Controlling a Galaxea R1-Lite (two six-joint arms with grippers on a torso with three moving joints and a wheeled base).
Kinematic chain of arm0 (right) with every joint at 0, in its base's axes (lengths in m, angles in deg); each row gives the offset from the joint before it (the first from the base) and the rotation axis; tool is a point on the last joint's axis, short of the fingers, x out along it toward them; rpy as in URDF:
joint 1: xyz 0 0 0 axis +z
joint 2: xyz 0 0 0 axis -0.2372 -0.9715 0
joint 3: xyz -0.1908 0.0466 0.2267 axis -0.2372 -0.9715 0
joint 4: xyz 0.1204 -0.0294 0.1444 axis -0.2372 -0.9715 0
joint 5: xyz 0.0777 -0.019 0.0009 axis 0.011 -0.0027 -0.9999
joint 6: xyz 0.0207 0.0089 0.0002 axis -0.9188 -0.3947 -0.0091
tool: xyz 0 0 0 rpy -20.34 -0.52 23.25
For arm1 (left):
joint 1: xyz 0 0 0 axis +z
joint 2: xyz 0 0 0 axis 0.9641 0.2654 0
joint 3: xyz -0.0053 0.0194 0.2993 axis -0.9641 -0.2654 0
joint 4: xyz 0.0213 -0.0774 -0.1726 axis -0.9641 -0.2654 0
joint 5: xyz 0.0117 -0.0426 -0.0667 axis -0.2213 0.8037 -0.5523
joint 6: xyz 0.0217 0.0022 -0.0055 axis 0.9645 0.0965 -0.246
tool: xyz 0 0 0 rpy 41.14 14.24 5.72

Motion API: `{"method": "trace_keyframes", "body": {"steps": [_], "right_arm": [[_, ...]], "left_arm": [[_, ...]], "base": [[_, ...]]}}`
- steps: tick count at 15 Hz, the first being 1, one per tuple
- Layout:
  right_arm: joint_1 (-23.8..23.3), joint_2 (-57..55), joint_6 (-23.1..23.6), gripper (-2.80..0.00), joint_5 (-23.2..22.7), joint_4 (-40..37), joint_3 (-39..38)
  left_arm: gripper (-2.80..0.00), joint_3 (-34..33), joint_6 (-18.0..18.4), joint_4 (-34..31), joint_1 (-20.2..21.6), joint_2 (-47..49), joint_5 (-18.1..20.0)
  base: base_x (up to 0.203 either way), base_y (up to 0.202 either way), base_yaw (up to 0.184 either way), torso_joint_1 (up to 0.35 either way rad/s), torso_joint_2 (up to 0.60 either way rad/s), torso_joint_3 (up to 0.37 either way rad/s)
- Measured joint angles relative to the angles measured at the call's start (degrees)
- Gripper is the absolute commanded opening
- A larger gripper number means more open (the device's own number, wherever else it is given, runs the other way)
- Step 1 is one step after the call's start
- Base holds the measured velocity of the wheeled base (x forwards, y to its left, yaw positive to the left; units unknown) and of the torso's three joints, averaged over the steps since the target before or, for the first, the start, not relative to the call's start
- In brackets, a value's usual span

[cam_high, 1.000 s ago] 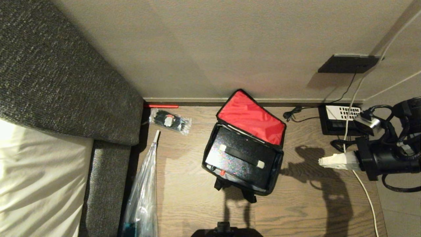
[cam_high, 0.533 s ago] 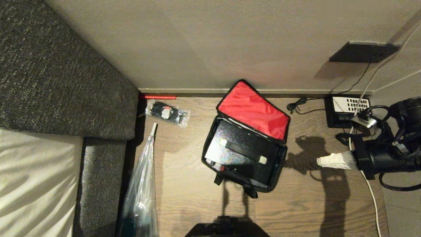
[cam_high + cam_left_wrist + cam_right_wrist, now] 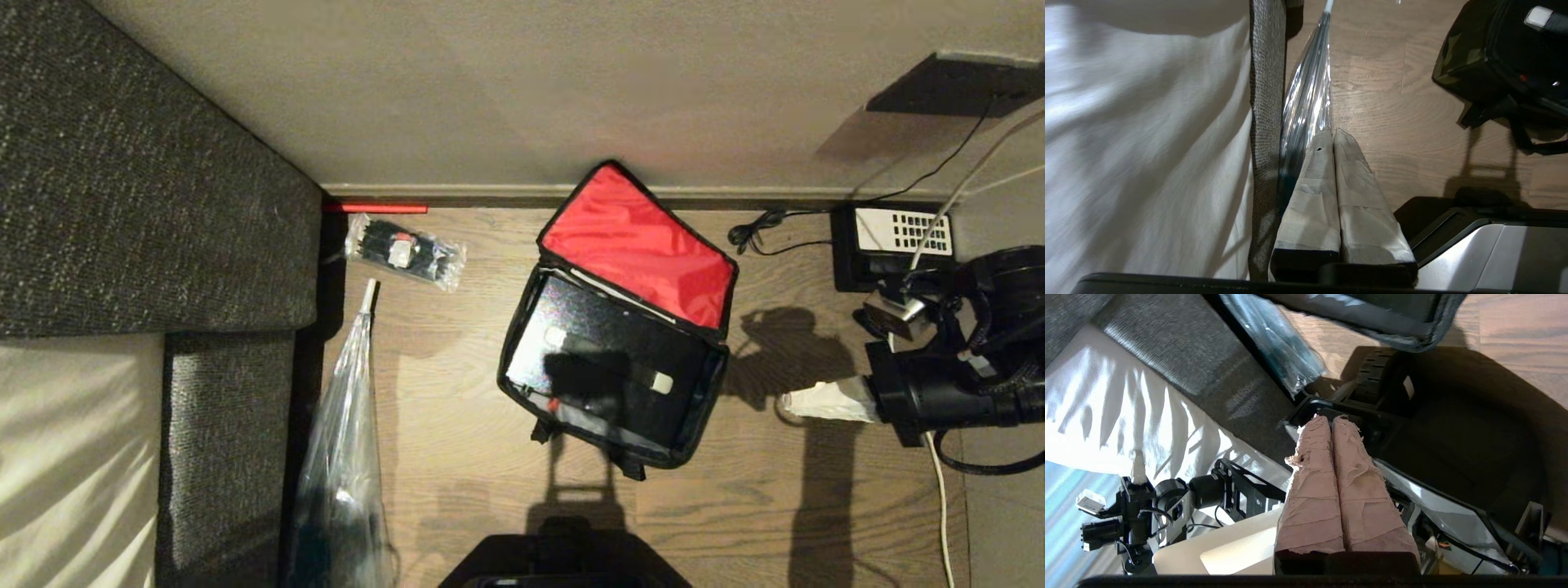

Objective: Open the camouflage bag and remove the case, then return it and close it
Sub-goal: Close the top of the storage box

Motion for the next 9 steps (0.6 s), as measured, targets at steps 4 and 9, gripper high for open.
{"method": "trace_keyframes", "body": {"steps": [4,9], "right_arm": [[-0.7,-1.3,-0.6,-2.8,0.3,3.5,0.2],[-2.8,-3.8,-1.1,-2.8,0.0,4.6,1.7]], "left_arm": [[-2.8,0.0,0.0,0.0,0.0,0.0,0.0],[-2.8,-0.1,0.2,0.5,0.0,0.0,0.0]], "base": [[0.0,0.0,0.0,0.003,0.0,-0.188],[0.0,0.0,0.0,0.002,0.0,-0.028]]}}
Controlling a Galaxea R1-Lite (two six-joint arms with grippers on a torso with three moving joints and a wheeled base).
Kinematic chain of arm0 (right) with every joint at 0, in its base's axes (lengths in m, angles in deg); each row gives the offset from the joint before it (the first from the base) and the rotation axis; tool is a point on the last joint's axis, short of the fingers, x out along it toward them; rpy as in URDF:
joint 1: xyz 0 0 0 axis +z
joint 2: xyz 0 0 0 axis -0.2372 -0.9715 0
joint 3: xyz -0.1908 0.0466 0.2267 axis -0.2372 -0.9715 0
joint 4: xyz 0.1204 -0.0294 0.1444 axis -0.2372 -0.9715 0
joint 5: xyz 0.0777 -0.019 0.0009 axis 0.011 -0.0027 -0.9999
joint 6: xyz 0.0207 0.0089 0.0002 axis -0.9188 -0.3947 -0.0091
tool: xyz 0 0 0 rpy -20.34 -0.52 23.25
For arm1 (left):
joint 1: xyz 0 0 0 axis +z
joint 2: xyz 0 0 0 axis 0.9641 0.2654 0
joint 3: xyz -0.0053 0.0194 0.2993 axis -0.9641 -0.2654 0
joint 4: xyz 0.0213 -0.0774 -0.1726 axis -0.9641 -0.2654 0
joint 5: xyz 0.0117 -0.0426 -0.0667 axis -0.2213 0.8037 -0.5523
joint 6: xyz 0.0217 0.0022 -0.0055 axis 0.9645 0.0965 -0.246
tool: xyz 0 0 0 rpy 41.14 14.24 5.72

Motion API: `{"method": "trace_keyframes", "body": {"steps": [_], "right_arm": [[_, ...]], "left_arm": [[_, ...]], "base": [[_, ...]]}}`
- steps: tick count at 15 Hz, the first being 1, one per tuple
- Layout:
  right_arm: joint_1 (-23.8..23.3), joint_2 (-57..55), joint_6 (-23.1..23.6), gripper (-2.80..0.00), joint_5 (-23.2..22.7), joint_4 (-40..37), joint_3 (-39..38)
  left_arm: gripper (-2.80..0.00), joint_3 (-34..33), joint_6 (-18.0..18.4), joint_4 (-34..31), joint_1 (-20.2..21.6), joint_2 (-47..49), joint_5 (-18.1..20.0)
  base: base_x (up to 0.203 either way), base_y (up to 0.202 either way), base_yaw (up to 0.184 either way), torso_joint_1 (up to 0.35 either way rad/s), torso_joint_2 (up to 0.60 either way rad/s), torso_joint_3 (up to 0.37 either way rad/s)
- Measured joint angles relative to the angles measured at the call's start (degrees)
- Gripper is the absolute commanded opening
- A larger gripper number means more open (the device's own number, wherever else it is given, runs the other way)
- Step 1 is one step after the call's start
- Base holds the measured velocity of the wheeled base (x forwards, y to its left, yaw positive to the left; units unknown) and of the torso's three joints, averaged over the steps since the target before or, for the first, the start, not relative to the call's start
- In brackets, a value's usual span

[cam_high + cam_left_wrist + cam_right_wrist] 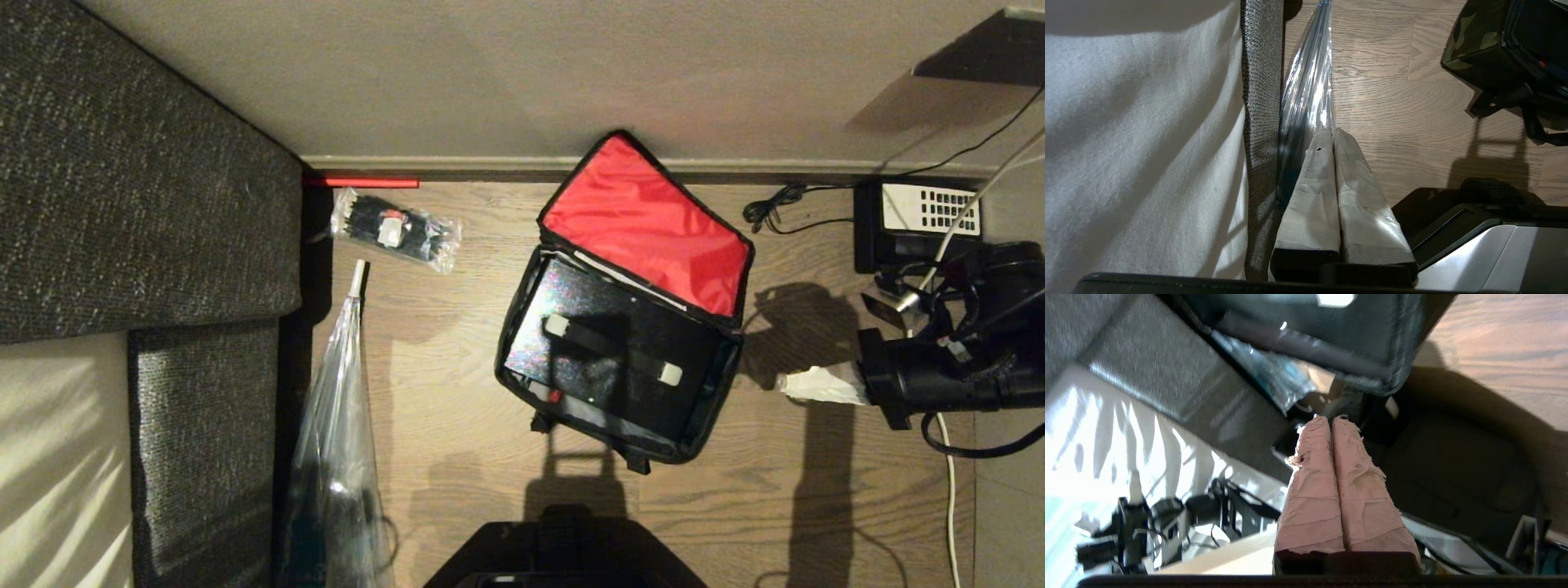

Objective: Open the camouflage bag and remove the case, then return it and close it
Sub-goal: Close the top of the storage box

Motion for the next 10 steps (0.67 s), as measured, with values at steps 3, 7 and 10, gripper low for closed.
{"method": "trace_keyframes", "body": {"steps": [3,7,10], "right_arm": [[-1.6,-3.4,-3.5,-2.8,0.5,5.8,2.1],[-2.1,-8.3,-10.6,0.0,7.7,18.0,3.5],[-2.1,-11.3,-16.2,0.0,10.2,24.2,6.2]], "left_arm": [[-2.8,0.0,0.0,0.0,0.0,0.0,0.0],[-2.8,0.0,0.0,0.0,0.0,0.0,0.0],[-2.8,0.0,-0.1,0.0,0.0,0.0,0.0]], "base": [[0.0,0.0,0.0,0.0,0.0,0.0],[0.0,0.0,0.0,0.0,0.0,0.0],[0.0,0.0,0.0,0.0,0.0,0.0]]}}
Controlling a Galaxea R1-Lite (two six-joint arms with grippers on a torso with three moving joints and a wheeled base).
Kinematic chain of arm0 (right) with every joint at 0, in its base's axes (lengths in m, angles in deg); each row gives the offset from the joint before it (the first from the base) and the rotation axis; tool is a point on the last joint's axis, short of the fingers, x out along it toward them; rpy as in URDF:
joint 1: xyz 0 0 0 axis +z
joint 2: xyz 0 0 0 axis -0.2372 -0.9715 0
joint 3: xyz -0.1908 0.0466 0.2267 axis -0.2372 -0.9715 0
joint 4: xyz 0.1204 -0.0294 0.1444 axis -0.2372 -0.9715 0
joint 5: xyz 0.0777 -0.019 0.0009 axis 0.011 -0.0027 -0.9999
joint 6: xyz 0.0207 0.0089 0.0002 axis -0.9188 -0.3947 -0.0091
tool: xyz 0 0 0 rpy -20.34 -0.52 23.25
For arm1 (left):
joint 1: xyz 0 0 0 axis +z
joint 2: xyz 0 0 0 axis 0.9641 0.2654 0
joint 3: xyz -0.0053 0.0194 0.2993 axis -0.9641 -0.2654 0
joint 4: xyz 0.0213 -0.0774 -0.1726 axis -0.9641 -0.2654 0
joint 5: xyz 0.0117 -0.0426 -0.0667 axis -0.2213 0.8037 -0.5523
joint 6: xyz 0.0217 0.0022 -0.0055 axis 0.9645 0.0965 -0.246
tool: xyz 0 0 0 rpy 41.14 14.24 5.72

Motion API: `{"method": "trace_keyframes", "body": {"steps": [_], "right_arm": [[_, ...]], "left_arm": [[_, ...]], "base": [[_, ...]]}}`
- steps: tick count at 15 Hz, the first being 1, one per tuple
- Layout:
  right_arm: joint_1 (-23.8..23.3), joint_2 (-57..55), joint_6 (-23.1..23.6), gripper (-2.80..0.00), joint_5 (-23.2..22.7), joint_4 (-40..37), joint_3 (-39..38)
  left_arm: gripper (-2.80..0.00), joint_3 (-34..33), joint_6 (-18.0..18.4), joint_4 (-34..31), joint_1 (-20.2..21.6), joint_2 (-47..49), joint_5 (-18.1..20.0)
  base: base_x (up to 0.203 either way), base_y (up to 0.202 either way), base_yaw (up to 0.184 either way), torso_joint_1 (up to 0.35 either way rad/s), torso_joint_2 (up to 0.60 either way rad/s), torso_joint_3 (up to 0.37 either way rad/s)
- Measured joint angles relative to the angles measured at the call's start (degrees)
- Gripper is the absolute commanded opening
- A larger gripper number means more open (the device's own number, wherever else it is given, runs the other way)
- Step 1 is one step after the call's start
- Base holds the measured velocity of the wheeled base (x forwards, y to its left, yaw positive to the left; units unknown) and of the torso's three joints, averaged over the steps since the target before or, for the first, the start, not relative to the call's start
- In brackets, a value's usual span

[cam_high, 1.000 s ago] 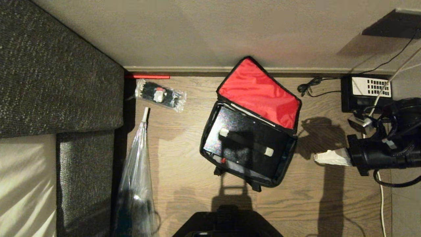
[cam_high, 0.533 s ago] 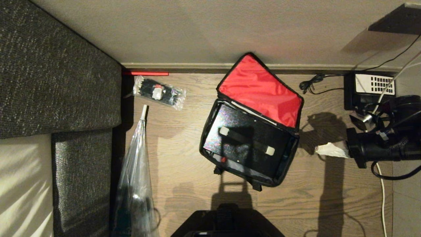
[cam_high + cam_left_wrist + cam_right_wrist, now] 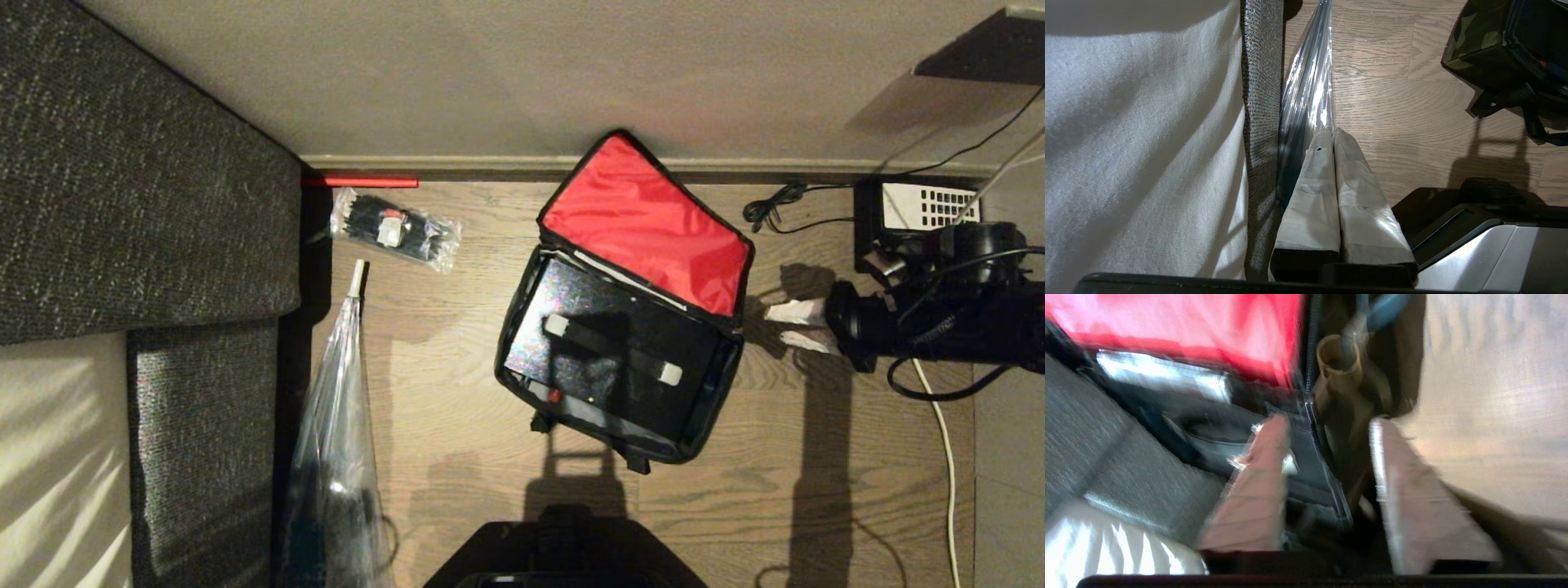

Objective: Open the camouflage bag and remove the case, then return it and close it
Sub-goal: Close the top of the storage box

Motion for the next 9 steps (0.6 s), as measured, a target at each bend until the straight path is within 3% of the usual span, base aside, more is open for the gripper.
{"method": "trace_keyframes", "body": {"steps": [6,9], "right_arm": [[2.8,-6.8,-14.7,0.0,10.2,7.9,5.9],[6.4,-9.4,-16.6,0.0,16.6,9.5,7.5]], "left_arm": [[-2.8,0.0,0.0,0.0,0.0,0.0,0.0],[-2.8,0.0,0.1,0.0,0.0,0.0,0.0]], "base": [[0.0,0.0,0.0,0.0,0.0,0.0],[0.0,0.0,0.0,0.0,0.0,0.0]]}}
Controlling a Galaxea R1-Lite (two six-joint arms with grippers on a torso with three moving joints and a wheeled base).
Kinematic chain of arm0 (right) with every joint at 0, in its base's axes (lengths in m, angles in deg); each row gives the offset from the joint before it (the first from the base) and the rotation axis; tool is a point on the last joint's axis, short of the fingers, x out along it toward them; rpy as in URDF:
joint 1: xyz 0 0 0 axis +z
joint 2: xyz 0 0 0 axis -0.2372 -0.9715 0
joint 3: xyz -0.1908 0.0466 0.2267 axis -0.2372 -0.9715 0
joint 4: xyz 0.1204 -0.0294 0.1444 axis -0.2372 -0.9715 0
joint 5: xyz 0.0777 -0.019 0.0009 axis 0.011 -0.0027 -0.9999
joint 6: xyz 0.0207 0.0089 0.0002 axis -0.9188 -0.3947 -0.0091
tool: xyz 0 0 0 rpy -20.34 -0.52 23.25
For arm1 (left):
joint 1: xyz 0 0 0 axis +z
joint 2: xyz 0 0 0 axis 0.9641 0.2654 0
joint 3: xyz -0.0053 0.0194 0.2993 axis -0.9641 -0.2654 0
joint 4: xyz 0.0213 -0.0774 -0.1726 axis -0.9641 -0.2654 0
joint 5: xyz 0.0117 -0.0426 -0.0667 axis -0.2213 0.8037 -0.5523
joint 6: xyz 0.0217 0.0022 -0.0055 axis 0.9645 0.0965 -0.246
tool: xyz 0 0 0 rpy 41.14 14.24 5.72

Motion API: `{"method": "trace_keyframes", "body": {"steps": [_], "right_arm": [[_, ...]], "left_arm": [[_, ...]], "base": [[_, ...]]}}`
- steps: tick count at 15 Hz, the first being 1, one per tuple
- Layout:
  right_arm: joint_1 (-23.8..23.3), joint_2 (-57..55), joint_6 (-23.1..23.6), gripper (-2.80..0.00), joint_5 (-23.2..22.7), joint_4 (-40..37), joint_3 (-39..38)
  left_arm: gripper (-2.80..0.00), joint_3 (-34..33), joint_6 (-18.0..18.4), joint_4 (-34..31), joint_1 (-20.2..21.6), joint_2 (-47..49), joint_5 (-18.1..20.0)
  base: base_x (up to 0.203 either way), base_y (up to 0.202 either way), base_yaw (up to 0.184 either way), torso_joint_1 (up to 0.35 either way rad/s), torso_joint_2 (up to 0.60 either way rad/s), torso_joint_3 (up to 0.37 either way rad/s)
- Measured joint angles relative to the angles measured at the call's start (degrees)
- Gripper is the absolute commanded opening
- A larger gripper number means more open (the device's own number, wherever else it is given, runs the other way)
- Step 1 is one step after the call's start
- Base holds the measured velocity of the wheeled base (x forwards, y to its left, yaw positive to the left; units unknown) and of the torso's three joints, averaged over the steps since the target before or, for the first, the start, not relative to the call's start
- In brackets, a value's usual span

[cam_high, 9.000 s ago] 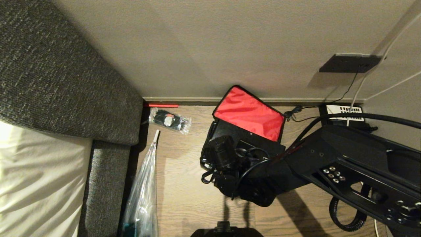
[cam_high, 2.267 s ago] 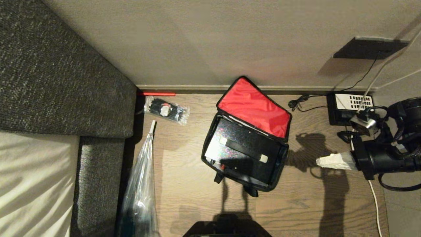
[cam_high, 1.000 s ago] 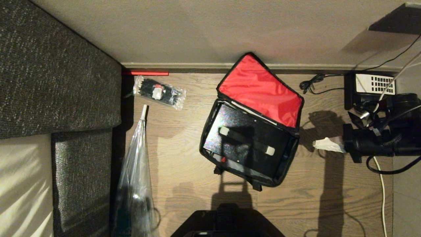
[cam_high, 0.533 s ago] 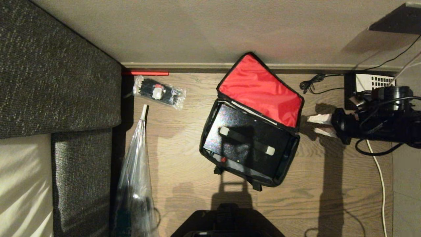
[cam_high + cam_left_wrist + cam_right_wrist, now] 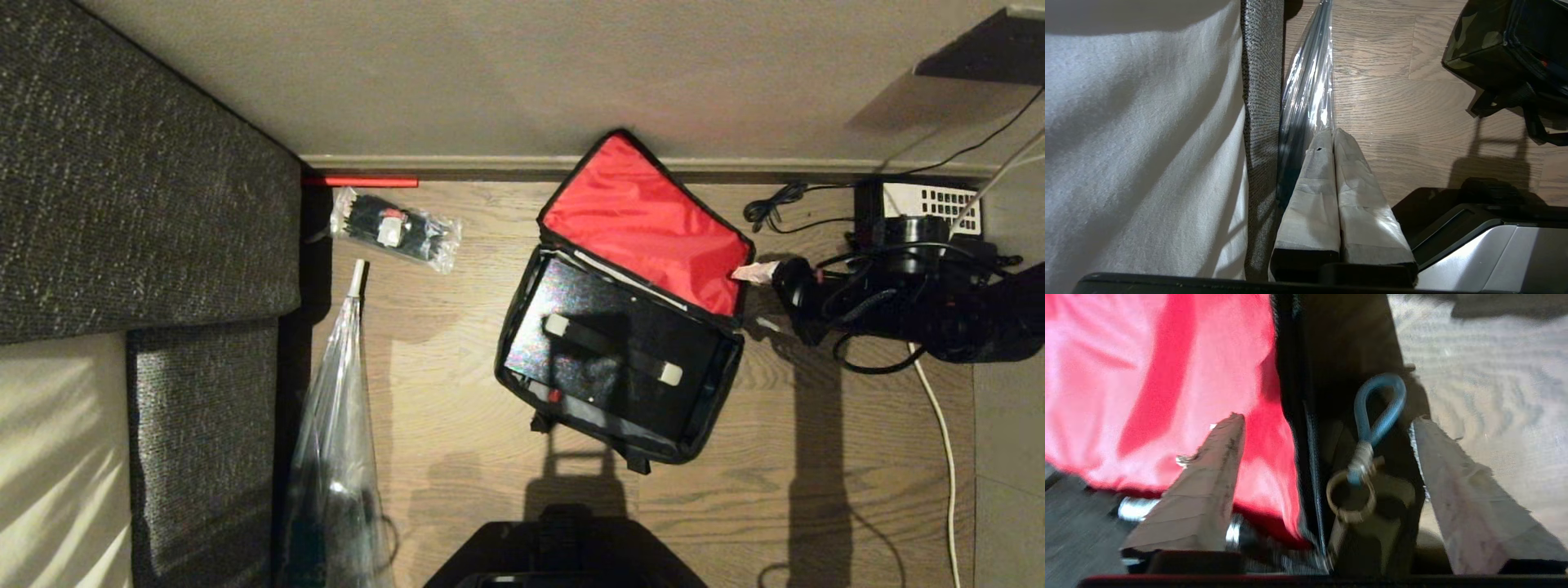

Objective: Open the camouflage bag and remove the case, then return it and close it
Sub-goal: Close the top of the storage box

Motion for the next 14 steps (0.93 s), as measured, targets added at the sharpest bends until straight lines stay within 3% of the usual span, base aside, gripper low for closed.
{"method": "trace_keyframes", "body": {"steps": [1,5,8,14], "right_arm": [[1.1,-0.9,-0.6,0.0,2.2,0.3,1.1],[3.2,-4.1,-7.8,0.0,3.0,8.2,4.1],[3.6,-5.9,-7.9,0.0,3.2,16.7,4.4],[2.9,-5.6,-7.7,0.0,2.9,18.0,4.1]], "left_arm": [[-2.8,0.0,0.0,0.0,0.0,0.0,0.0],[-2.8,0.0,0.0,0.0,0.0,0.0,0.0],[-2.8,0.0,0.0,0.0,0.0,0.0,0.0],[-2.8,0.0,0.0,0.0,0.0,0.0,0.0]], "base": [[0.0,0.0,0.0,0.0,0.0,0.0],[0.0,0.0,0.0,0.0,0.0,0.0],[0.0,0.0,0.0,0.0,0.0,0.0],[0.0,0.0,0.0,0.0,0.0,0.0]]}}
